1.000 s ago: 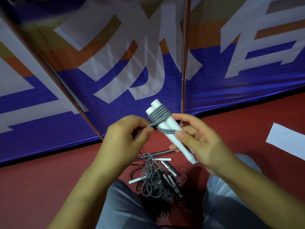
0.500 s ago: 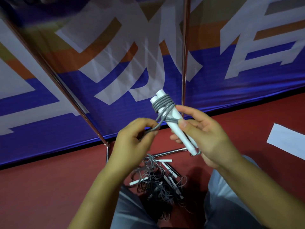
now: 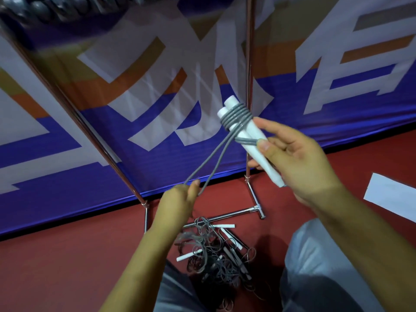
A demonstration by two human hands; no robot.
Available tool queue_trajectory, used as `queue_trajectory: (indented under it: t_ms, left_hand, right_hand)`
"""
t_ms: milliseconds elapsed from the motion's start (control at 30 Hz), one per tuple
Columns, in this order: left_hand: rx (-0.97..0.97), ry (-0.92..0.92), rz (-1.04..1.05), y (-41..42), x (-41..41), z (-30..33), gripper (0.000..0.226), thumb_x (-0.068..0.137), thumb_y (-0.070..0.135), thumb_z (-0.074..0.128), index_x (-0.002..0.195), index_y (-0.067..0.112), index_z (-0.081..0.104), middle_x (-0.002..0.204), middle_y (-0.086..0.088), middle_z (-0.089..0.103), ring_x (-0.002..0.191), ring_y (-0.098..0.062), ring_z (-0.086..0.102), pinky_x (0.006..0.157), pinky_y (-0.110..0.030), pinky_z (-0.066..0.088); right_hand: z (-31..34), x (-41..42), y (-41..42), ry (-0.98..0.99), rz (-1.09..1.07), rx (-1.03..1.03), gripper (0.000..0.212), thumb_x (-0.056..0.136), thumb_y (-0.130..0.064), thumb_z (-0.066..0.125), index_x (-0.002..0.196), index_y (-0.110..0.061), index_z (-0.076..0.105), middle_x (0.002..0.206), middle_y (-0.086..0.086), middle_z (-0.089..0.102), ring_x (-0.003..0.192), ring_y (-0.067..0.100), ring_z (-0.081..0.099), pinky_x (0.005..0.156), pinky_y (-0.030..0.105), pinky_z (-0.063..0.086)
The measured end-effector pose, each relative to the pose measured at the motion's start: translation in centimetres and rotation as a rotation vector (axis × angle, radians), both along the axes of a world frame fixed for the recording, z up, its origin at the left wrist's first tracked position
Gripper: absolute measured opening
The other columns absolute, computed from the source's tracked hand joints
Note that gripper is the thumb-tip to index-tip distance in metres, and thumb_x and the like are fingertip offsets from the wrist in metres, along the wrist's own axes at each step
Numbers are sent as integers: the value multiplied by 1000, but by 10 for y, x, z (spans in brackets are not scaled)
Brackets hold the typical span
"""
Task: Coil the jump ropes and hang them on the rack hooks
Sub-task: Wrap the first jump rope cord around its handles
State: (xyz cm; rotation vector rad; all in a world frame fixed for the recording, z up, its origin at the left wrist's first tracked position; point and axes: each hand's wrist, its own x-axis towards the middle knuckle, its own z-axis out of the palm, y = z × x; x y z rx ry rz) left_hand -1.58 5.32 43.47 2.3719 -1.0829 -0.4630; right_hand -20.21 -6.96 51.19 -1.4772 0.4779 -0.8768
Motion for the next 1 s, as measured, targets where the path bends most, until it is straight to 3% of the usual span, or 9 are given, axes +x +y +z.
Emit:
queue_trajectory:
  t_ms: [133,267,367,433,567,633,700,867,1000]
  left_hand:
    - [-96,357,18,-7,6,-16,40,98,40,45,91,15,75,81,-8,68,72,-13,62,63,-16,46]
    - [-190,255,19,-20,0,-27,18,88,17,66,74,10,73,95,-4,62,86,-7,59,66,-4,38]
    - [-326,216,20,-26,-5,-21,22,83,8,71,64,17,66,111,-3,54,84,14,55,64,1,37]
    - [-413,217,22,-28,-5,-12,21,83,5,69,71,22,65,110,1,57,92,5,56,70,-1,38]
    - [-670,814,109,-32,-4,9,18,93,4,50,101,12,64,107,-5,69,106,-18,63,92,-23,48]
    - [-689,1125,32,-36,-4,20,30,96,23,45,111,2,61,109,-13,69,108,-23,64,100,-33,46]
    - [-567,1147,-105,-36,-8,29,52,87,45,42,106,1,63,100,-12,72,97,-22,69,91,-31,52]
    - [-479,1143,-295,-30,-16,40,39,76,51,66,80,14,76,53,-2,61,48,-10,56,72,-30,51]
    - [-552,1191,-377,-24,-14,49,39,62,51,81,73,15,75,49,2,56,45,-6,51,66,-25,55]
  right_hand:
    - [-1,1,-16,80,3,-15,36,94,-6,54,114,-36,59,87,-3,74,72,15,71,72,27,57]
    - [-14,12,-24,279,38,-157,41,94,-5,54,116,-40,55,92,-5,69,69,10,70,74,27,57]
    - [-23,16,-28,405,40,-327,47,93,-9,56,113,-51,52,100,-10,67,71,6,70,74,18,52]
    - [-26,17,-28,472,60,-413,44,93,-12,57,124,-43,54,109,-8,68,81,9,69,79,16,48]
    - [-22,17,-23,503,83,-496,49,94,-15,58,119,-54,44,116,-6,66,94,9,67,79,3,39]
    - [-18,15,-21,484,79,-525,53,94,-15,58,112,-62,39,119,-5,66,95,6,65,82,2,38]
    - [-14,14,-19,472,81,-550,54,93,-15,58,112,-62,38,120,-1,66,98,4,62,84,3,38]
    - [-6,6,-16,442,97,-517,52,93,-15,59,112,-60,43,115,-3,67,89,4,67,87,16,48]
    - [-3,-1,-11,313,141,-280,46,91,-8,59,112,-49,55,101,-16,71,82,11,71,83,24,53]
